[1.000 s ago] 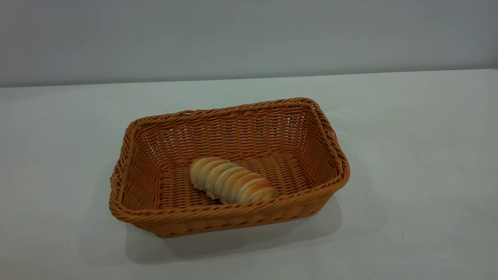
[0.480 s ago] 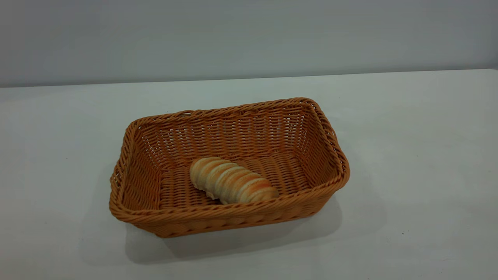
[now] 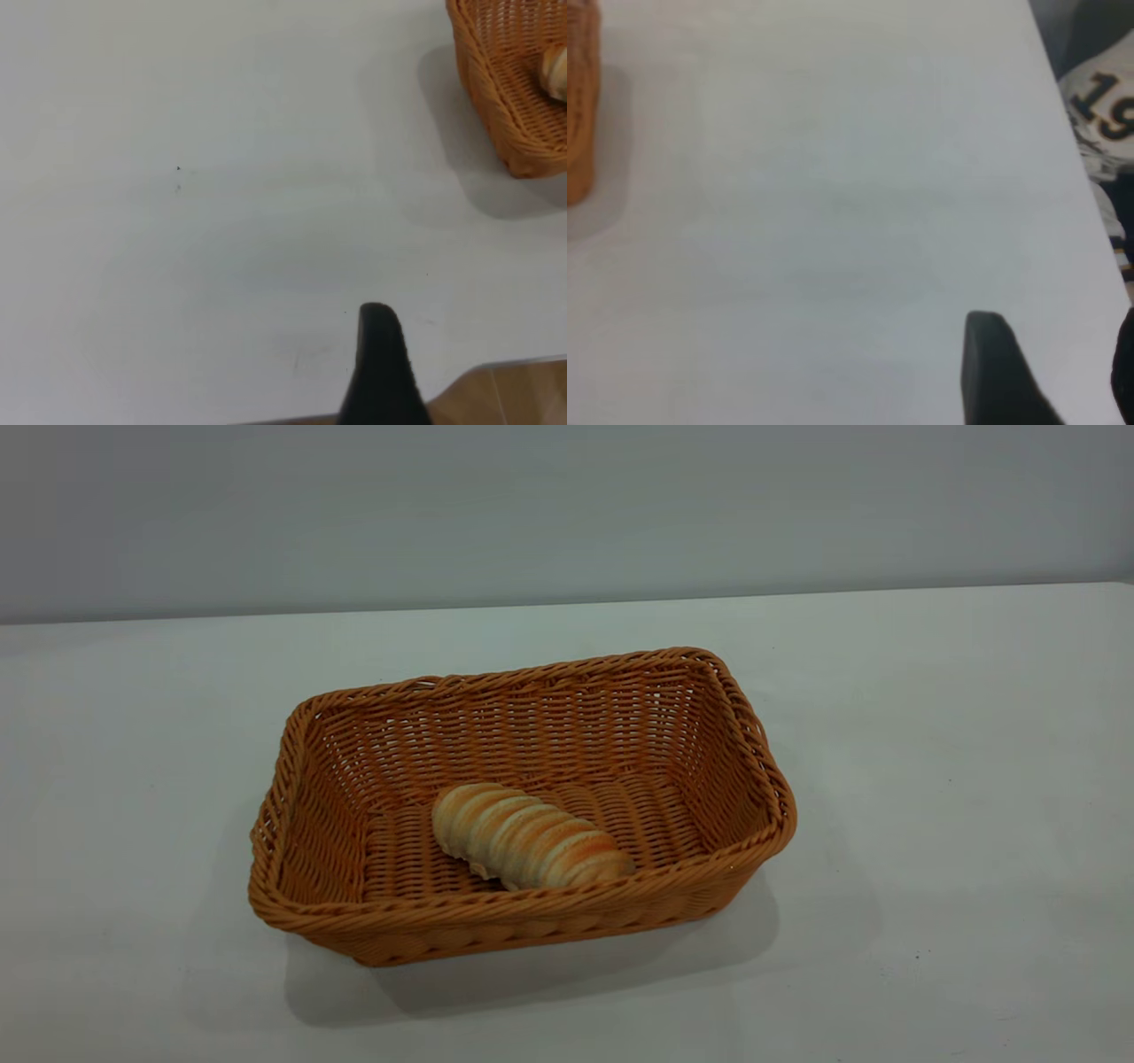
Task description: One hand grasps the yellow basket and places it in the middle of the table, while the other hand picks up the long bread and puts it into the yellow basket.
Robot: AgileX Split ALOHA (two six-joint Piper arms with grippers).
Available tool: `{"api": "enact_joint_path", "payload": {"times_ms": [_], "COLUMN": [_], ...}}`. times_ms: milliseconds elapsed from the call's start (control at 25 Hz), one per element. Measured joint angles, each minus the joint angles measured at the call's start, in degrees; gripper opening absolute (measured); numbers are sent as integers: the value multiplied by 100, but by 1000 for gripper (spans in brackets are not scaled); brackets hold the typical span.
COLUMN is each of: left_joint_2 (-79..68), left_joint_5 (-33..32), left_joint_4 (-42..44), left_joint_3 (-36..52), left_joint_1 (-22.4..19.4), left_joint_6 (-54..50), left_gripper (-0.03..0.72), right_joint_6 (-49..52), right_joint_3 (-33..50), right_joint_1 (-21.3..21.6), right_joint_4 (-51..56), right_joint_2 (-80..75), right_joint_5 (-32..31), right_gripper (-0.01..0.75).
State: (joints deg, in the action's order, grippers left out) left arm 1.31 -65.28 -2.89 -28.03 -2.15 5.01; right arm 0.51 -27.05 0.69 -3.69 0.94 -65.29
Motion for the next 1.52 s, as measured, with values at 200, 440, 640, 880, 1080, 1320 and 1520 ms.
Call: {"api": "enact_joint_path", "payload": {"times_ms": [200, 440, 640, 880, 1080, 1320, 1520], "left_joint_2": [0, 0, 0, 0, 0, 0, 0], "left_joint_5": [0, 0, 0, 0, 0, 0, 0], "left_joint_4": [0, 0, -2, -2, -2, -2, -2], "left_joint_3": [0, 0, 0, 0, 0, 0, 0], "left_joint_1": [0, 30, 168, 182, 182, 182, 182], "left_joint_6": [-10, -13, -13, -13, -13, -13, -13], "left_gripper": [584, 584, 584, 584, 584, 584, 584], "right_joint_6": [0, 0, 0, 0, 0, 0, 0], "right_joint_3": [0, 0, 0, 0, 0, 0, 0], "right_joint_1": [54, 54, 54, -13, -13, -13, -13], "right_joint_4": [0, 0, 0, 0, 0, 0, 0], "right_joint_2": [0, 0, 0, 0, 4, 4, 4], "right_joint_5": [0, 0, 0, 0, 0, 0, 0], "right_gripper": [358, 358, 358, 358, 358, 358, 358]}}
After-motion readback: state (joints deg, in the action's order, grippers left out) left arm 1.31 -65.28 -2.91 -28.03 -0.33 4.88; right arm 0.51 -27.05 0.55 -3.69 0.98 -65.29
